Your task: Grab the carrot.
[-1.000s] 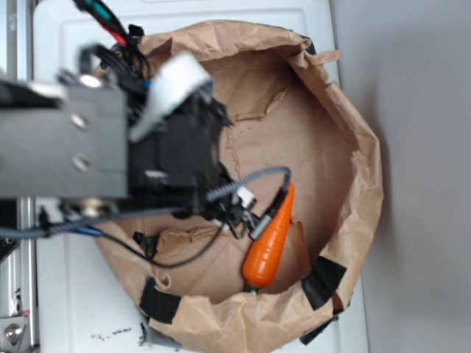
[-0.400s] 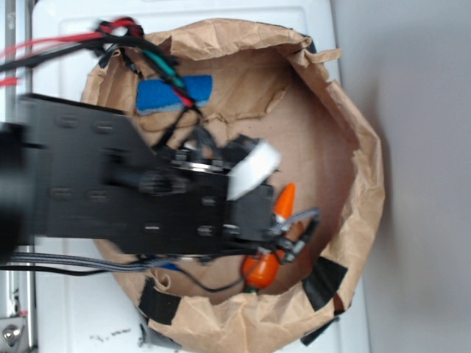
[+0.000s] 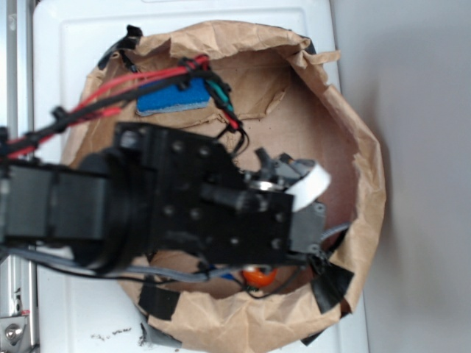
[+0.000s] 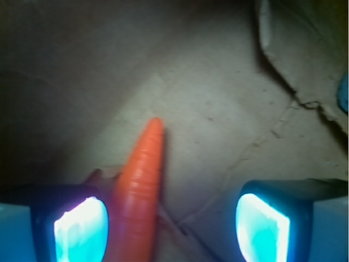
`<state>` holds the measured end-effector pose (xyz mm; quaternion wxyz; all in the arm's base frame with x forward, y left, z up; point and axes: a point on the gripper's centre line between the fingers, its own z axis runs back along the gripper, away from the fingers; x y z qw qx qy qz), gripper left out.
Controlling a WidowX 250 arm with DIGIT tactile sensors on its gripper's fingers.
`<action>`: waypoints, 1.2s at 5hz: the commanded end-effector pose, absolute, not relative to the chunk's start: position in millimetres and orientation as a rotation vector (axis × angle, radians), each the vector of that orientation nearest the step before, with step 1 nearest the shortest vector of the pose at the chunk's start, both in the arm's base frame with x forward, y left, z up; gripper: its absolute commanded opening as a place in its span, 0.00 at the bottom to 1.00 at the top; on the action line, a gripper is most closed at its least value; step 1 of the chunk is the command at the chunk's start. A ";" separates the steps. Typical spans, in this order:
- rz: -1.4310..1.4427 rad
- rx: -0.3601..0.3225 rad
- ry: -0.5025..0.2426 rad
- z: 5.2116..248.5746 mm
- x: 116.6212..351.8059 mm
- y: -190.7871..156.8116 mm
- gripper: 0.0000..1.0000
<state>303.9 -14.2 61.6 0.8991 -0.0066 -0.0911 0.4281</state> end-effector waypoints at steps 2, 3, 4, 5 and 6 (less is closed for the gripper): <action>0.878 -0.105 -0.144 52.6 312.9 -29.0 1.00; 0.858 -0.064 -0.163 30.0 319.9 -24.2 1.00; 0.862 -0.061 -0.106 31.5 326.3 -18.1 0.00; 0.869 -0.091 -0.079 65.1 330.4 -5.7 0.00; 0.832 -0.122 -0.021 111.4 317.0 5.2 0.00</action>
